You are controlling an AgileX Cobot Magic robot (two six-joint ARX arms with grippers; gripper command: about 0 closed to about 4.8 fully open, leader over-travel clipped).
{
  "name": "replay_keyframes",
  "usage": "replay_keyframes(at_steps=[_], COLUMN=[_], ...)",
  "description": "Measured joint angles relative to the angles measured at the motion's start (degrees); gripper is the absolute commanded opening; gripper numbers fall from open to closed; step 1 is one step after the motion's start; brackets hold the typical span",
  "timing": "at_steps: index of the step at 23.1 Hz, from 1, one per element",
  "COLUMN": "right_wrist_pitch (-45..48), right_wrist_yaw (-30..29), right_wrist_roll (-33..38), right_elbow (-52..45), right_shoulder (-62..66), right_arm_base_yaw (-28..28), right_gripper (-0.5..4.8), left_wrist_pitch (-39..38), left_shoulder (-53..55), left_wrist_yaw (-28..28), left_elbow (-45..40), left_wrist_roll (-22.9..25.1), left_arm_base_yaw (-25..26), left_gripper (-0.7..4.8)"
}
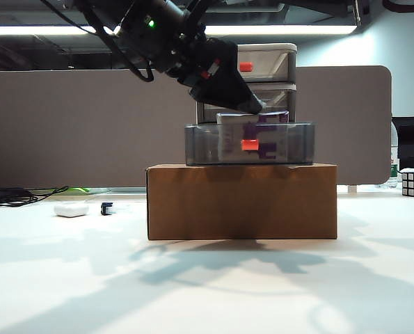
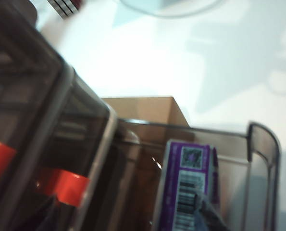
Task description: Open the third layer of the drawer on the table, pick up a pack of napkins on the table and put it in, and finally close the drawer.
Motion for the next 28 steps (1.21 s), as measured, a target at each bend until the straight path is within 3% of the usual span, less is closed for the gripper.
replay_keyframes(at_steps=[4, 11, 15, 18, 21, 23, 24, 25, 28], right_wrist_pitch=[0.1, 0.1, 0.1, -0.4, -3.7, -6.6, -8.1, -8.3, -8.3], right_wrist_yaw=[0.0, 0.1, 0.0, -0.4, -2.3, -2.7, -2.9, -2.9, -2.9], right_wrist_roll=[-0.7, -0.9, -0.9, -0.9, -1.1, -1.7, -2.6, -2.7, -3.0], right_elbow=[0.0, 0.0, 0.0, 0.0, 0.0, 0.0, 0.0, 0.0, 0.0], right_shoulder=[0.0, 0.0, 0.0, 0.0, 0.0, 0.0, 0.0, 0.0, -0.1], right_arm_base_yaw=[0.0, 0.0, 0.0, 0.0, 0.0, 0.0, 0.0, 0.0, 0.0], right_gripper=[-0.05, -0.05, -0.05, -0.05, -0.05, -0.05, -0.05, -0.05, -0.05], left_wrist_pitch=[-0.2, 0.9, -0.2, -5.5, -13.9, -17.9, -20.8, -21.9, -22.6], left_shoulder=[-1.5, -5.1, -8.3, -11.6, -13.6, -14.1, -14.1, -13.9, -11.5], left_wrist_yaw=[-0.9, -4.1, -3.0, -2.2, 3.0, 10.2, 17.2, 19.6, 21.3], left_elbow=[-0.1, -0.1, -0.1, 0.0, -0.1, -0.1, -0.1, -0.1, -0.1], left_wrist_roll=[-1.0, -1.2, -4.7, -8.0, -11.9, -13.2, -13.6, -13.6, -13.7], left_arm_base_yaw=[0.0, 0.0, -0.2, -0.7, -0.7, -0.6, -0.5, -0.5, -0.1], left_gripper=[2.98, 3.00, 2.99, 2.97, 2.48, 1.73, 1.62, 1.53, 1.50])
